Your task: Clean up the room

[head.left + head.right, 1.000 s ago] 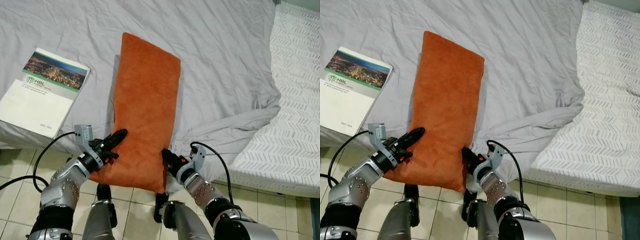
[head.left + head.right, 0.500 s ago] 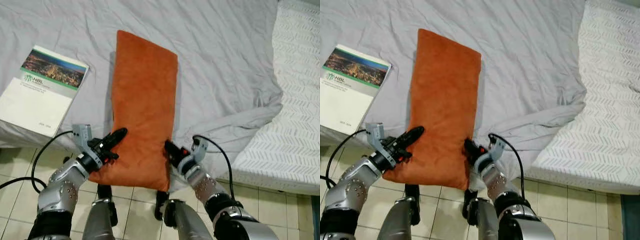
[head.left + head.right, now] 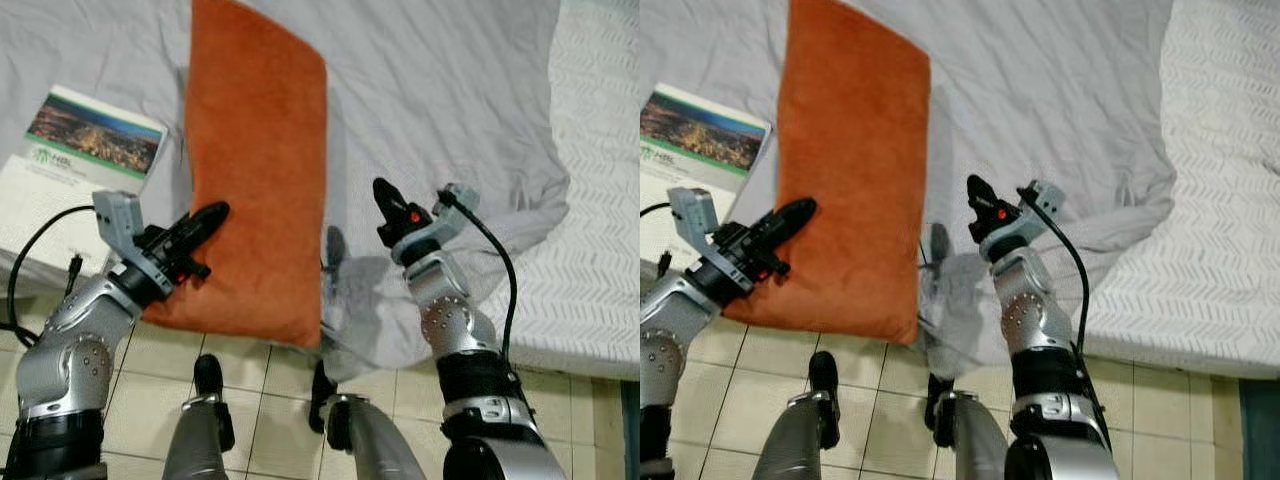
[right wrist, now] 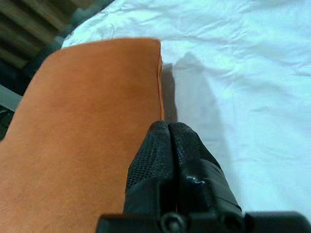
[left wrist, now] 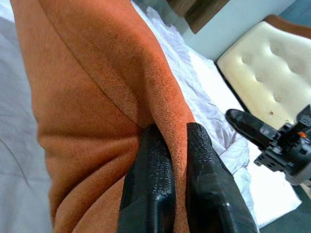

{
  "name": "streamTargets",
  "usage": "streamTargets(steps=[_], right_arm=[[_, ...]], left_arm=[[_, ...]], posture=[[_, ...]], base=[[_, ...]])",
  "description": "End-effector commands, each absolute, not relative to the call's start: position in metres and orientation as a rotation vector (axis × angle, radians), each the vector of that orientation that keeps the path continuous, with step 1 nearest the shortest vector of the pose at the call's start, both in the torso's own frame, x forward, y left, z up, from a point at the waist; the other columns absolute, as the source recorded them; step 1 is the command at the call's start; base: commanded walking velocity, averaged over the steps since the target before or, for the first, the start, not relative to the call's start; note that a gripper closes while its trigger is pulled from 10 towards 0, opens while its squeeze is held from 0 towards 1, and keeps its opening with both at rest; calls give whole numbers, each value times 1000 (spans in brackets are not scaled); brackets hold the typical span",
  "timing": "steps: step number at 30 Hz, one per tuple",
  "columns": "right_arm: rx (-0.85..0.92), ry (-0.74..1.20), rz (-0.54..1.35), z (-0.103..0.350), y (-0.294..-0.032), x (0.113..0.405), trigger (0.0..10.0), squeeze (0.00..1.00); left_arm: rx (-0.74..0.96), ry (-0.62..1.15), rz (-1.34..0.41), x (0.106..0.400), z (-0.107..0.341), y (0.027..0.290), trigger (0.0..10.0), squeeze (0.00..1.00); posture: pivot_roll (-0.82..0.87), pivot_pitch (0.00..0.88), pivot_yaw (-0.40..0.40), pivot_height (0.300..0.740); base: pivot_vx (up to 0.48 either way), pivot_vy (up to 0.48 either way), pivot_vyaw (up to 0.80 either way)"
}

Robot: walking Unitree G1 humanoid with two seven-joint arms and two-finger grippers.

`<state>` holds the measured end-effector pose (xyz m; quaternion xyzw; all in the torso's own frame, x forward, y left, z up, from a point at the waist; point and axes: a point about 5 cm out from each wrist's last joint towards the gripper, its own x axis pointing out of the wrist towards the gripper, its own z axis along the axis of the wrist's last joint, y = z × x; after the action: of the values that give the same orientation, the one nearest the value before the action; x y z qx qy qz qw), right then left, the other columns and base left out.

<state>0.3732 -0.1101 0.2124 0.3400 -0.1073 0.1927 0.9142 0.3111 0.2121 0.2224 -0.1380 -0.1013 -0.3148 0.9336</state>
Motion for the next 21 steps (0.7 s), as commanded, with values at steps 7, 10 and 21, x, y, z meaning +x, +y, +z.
streamTargets(steps=[7,10,21], right_arm=[[741,0,439,162,-100,358,10000,1000],[760,47,499,150,-89,350,10000,1000],[685,159,554,122,-61,320,10000,1000]], left_arm=[[-336,-120,-687,306,186,199,0,0],[-314,-24,-694,307,157,187,0,0],[222,203,-379,327,90,213,0,0]], posture=[[-74,748,-207,740],[-68,754,-203,740],[-102,738,-221,740]], base=[[0,0,0],[0,0,0],[0,0,0]])
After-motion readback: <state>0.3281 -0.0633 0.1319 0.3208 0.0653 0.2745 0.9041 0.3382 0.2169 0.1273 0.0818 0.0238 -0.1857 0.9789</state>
